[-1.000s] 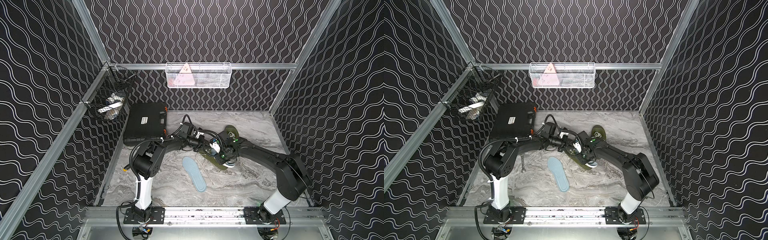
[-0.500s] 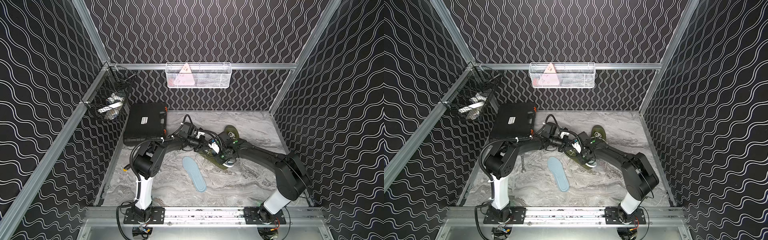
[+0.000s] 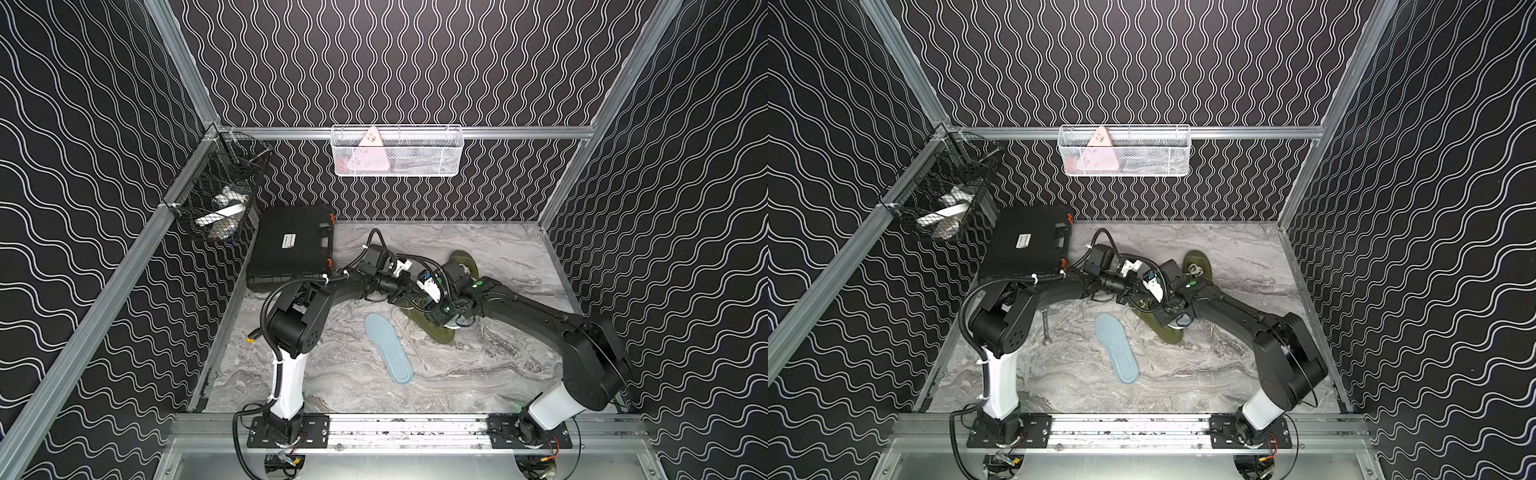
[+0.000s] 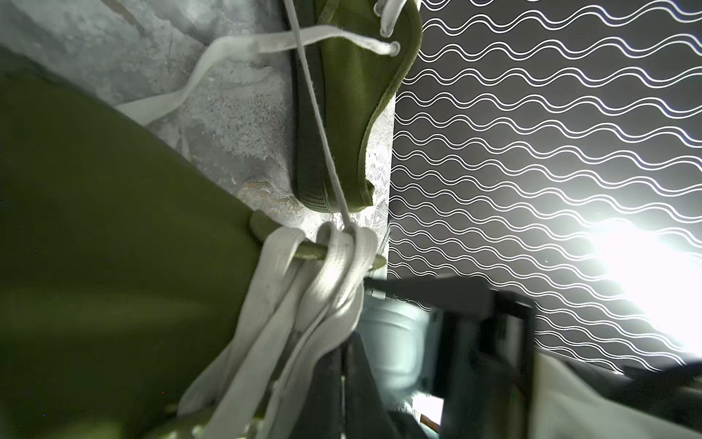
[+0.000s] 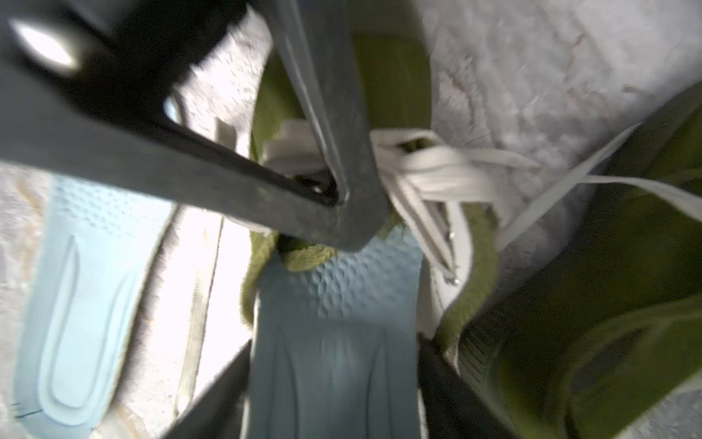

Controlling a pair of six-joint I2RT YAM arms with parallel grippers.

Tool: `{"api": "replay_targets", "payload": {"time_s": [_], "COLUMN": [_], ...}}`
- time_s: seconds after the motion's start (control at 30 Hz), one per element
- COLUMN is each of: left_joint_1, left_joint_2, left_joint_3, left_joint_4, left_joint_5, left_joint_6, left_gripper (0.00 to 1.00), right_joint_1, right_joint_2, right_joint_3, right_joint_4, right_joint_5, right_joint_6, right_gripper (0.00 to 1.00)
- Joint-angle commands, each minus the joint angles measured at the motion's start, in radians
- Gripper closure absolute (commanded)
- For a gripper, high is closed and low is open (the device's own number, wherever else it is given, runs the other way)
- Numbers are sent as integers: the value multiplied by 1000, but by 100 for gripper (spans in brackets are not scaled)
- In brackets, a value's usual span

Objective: Insert the insole into the shoe

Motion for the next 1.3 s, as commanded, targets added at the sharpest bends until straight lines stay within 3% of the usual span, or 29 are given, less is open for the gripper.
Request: {"api": "replay_targets", "payload": {"time_s": [0.0, 0.23, 0.37, 0.67, 0.8, 1.27], "left_joint_1": [-1, 0, -1, 0, 0, 0], "left_joint_2": [-9, -17, -13, -21, -24, -40], "left_joint_3": [9, 7, -2, 1, -6, -11], "left_joint_4": [-10, -28, -3, -25, -15, -30], "left_joint_5": [9, -17, -16, -19, -20, -31], "left_joint_6": [20, 31, 15, 30, 23, 30], "left_gripper": [100, 100, 100, 100, 100, 100], "right_joint_1": [2, 1, -3, -43, -43, -20], "right_joint_2": [-39, -122, -122, -70, -65, -74], "right_joint_3": [-5, -29, -8, -28, -20, 8], "right_joint_4": [-61, -166, -242, -247, -256, -266], "right_joint_5": [-5, 5, 50, -10, -40, -49], "right_joint_6": [60, 150, 164, 155, 145, 155], "right_gripper": [18, 0, 0, 1, 10, 59]}}
